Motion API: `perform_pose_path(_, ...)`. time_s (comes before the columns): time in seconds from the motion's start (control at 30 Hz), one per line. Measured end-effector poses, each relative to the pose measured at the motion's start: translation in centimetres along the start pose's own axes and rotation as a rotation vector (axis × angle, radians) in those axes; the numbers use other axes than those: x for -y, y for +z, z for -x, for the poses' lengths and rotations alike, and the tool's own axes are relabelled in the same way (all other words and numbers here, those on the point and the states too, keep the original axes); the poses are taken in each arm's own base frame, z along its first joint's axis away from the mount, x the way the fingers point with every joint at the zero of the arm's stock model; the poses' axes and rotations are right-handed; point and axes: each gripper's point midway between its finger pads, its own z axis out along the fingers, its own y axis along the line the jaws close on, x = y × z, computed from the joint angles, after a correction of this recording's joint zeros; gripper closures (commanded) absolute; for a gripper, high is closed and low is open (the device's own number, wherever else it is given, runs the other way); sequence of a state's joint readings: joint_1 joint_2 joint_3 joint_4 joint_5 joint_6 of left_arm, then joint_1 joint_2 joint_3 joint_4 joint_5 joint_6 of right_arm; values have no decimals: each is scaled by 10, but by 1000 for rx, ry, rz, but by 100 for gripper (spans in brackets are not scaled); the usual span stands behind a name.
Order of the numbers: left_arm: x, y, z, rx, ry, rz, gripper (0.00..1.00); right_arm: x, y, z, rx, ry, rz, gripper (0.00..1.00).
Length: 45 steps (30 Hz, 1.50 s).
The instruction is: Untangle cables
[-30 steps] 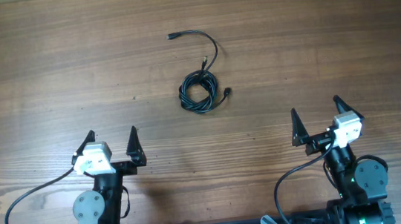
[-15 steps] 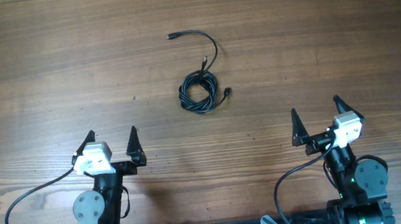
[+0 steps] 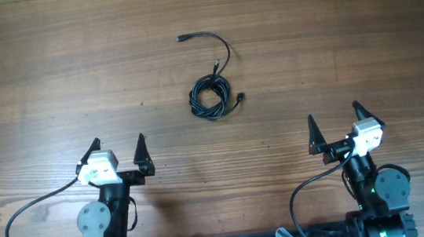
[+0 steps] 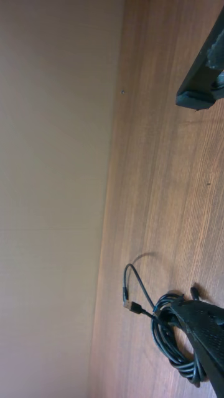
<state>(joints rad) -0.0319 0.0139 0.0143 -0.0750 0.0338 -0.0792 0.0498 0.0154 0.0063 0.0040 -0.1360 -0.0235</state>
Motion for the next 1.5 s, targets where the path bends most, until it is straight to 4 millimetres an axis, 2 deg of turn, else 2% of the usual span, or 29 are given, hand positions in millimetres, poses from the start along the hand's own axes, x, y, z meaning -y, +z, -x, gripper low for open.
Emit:
perform_pose_path(1.0, 0, 0, 1, -3, 0, 0, 0, 0, 0, 1, 3, -1, 2, 0)
perform_pose_path(1.1, 2, -1, 10, -5, 0, 0, 0, -1, 0, 2, 6, -2, 6, 0)
perform_pose_path(1.13, 3, -2, 23, 4, 0, -1, 0, -2, 0, 3, 7, -2, 9, 0)
perform_pose_path(1.27, 9, -3, 50, -41, -1, -3, 0, -4, -3, 15, 15, -3, 22, 0)
perform_pose_path(1.37, 14, 0, 72, -118, -5, 1, 0, -7, -7, 31, 26, -5, 36, 0)
perform_pose_path(1.5, 22, 14, 104, -217, -10, -9, 0, -10, -17, 64, 47, -4, 52, 0)
